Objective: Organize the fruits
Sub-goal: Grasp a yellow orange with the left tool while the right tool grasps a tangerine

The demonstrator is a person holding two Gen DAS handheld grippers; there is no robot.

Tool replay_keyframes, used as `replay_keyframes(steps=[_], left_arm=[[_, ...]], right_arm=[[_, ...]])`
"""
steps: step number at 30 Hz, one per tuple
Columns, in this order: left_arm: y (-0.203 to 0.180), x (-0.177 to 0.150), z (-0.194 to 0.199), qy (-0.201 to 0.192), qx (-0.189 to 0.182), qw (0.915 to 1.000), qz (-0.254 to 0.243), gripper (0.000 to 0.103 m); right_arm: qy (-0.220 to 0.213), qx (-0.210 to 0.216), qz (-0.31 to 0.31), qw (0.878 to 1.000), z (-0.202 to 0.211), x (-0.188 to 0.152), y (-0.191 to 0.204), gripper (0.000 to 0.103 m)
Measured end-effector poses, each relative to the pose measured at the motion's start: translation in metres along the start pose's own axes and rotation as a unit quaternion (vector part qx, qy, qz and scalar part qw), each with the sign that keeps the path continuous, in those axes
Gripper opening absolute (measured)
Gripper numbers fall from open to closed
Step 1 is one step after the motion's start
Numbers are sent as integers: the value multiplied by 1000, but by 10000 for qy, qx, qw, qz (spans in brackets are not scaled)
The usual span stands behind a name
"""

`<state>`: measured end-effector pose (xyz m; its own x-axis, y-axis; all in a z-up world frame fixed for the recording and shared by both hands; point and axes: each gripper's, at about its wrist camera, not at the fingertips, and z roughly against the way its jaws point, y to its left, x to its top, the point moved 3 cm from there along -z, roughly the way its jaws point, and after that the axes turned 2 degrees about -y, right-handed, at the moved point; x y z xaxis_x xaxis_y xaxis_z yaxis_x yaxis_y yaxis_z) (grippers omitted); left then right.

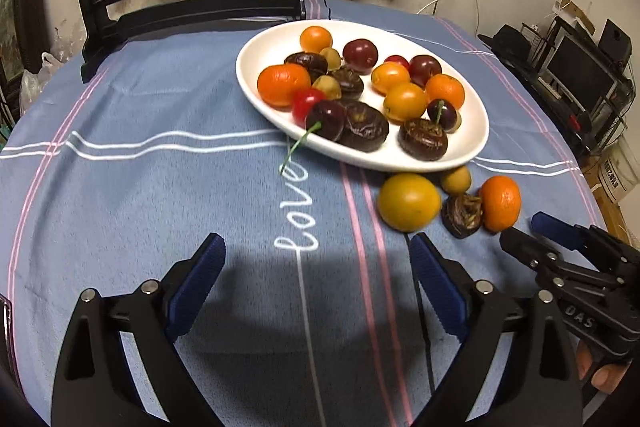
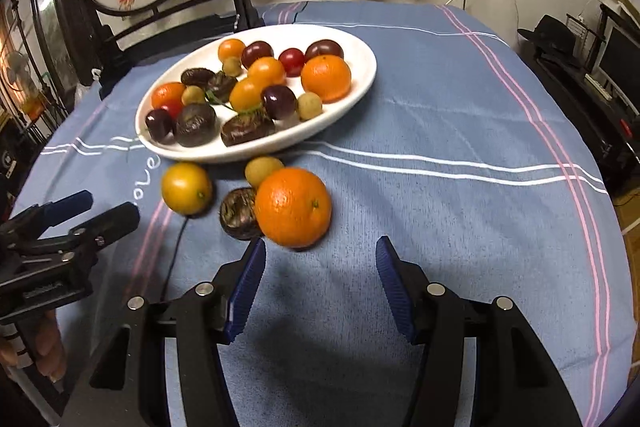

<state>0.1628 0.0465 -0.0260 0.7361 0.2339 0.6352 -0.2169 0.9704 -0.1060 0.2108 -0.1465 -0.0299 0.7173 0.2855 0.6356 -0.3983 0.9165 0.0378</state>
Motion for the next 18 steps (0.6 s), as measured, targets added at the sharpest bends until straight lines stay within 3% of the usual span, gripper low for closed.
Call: replay_keyframes(steps=[6,8,10,18], left_arm=[[-2,-6,-3,-25,145,9997,-182,91],[-4,-7,-5,-4,117,9996,-240,91],[-6,-8,-6,5,116,9995,-281,91],[-16,-8,-11,14,60,9994,-350,91]], right_arm=[[19,-232,404,9989,-12,9,14,57],[-17,84,403,9992,-11,15,17,57],[-87,243,333,9991,-9,18,17,37],[23,656,-220,9976,9,12,-2,38]])
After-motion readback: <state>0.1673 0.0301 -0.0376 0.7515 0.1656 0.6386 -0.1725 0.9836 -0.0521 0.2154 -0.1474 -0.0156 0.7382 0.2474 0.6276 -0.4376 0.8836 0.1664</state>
